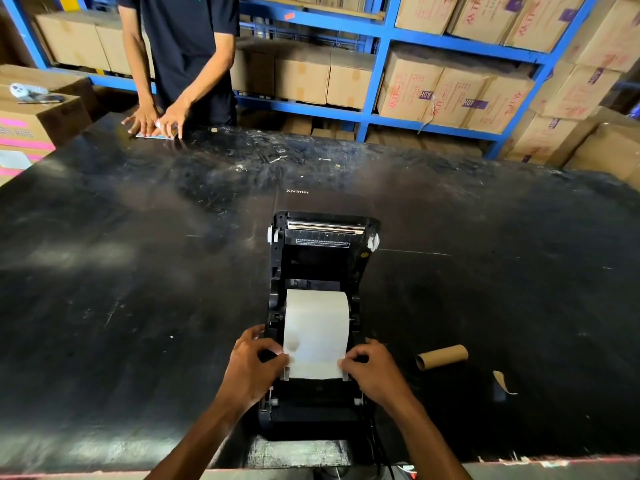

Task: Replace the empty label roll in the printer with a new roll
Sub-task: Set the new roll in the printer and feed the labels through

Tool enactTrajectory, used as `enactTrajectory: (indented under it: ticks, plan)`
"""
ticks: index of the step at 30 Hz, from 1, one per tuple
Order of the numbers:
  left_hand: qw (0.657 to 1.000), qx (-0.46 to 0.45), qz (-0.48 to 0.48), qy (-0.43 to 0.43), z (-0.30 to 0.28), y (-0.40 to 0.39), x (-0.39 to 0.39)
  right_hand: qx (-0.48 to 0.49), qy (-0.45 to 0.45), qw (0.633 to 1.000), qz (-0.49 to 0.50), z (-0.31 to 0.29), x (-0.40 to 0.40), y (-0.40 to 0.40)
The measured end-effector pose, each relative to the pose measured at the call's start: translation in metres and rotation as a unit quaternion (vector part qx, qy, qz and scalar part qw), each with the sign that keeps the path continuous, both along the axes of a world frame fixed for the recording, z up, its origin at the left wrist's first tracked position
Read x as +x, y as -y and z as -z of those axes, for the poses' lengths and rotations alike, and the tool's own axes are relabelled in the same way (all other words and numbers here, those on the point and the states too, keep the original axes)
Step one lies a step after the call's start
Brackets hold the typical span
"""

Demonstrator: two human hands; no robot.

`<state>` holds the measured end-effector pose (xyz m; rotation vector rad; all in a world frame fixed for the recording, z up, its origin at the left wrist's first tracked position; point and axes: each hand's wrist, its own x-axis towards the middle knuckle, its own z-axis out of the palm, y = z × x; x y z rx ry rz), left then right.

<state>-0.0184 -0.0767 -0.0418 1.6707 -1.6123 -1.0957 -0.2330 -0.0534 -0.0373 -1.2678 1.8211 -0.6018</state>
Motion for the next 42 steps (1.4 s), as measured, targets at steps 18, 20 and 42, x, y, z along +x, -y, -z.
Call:
enactTrajectory:
  ticks: [18,20,42]
  plan:
    - [0.996,0.023,0.049,0.071,-0.007,0.009,0.002,-0.027,-0.023,0.999,0.013,-0.006,0.003,-0.002]
    - [0.996,0.022,0.054,0.060,-0.008,0.008,0.004,-0.013,0.004,1.000,-0.004,-0.010,0.000,-0.001]
    - [0.996,0.032,0.064,0.054,-0.006,0.008,0.005,-0.011,0.024,1.000,-0.017,-0.017,-0.001,0.002]
